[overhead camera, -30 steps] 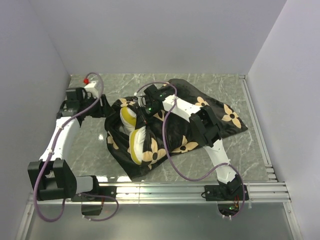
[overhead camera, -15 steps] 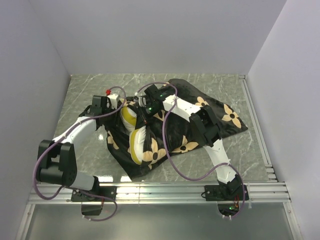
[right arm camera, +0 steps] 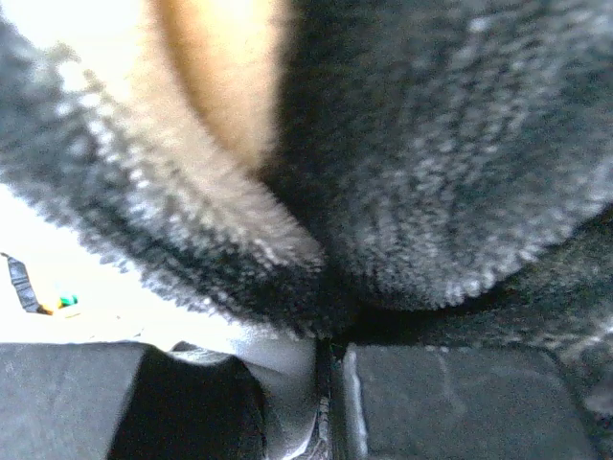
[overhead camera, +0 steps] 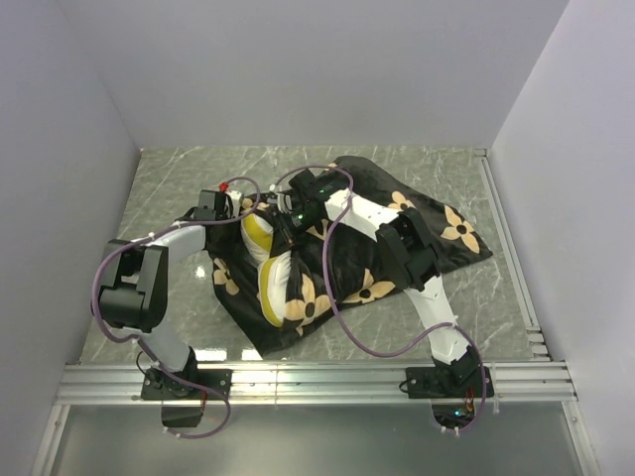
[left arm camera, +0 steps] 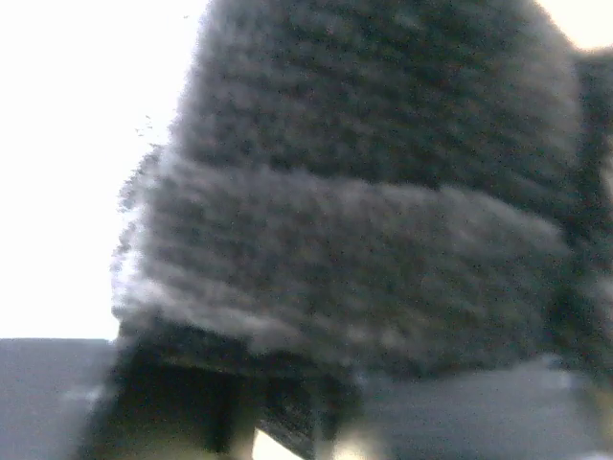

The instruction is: Put the pillow into the pillowcase

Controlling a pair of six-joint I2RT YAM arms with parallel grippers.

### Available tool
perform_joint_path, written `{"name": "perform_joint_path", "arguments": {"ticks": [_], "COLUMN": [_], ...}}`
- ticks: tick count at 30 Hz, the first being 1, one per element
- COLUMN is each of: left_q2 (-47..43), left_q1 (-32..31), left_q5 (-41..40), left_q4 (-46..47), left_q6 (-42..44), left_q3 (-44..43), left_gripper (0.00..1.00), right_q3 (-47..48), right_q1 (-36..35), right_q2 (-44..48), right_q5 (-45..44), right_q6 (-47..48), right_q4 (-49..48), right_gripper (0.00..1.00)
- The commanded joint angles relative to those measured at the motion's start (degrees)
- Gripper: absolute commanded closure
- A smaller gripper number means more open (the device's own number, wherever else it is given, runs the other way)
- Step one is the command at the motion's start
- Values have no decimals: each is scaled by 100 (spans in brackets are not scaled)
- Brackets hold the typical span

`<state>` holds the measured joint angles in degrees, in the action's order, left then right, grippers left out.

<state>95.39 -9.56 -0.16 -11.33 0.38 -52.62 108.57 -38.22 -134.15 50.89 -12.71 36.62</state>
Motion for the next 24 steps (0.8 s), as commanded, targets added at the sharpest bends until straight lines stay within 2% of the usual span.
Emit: {"name": "perform_joint_path", "arguments": {"ticks": [1,3,9,12,13,17,21,24], "left_q2": [6,-266,-434,-382,-373,-486,-609,-803], "left_q1": [138,348,1086,1193,1202,1150,1009,991], "left_q5": [-485,-196,954,1579,2233,3379,4155,4656], "left_q4": [220,97,-1133,-1459,-1512,-1398,-1670,-1758], "left_q6": [23,6,-459,-731,-820,-1408,-1418,-1340], "left_q3": [-362,-494,-2101,-2883,-2972,-3009,-2947,-2579], "left_gripper": [93,100,100,100,100,100,100,100], "right_q3": [-416,-600,-952,-917,-839,-408,224,769], "right_q1": [60,51,-133,-264,-317,-511,-511,-468], "right_q2": [-77,-42,20,-59,-85,-287,-515,-770], "right_q5": [-273,-361,-774,-783,-774,-941,-1090,-1169], "right_q6": [234,321,743,866,893,1051,920,684], "right_q4": [688,636,636,749,776,996,1101,1198], "right_gripper": [100,100,100,100,100,100,100,100]}}
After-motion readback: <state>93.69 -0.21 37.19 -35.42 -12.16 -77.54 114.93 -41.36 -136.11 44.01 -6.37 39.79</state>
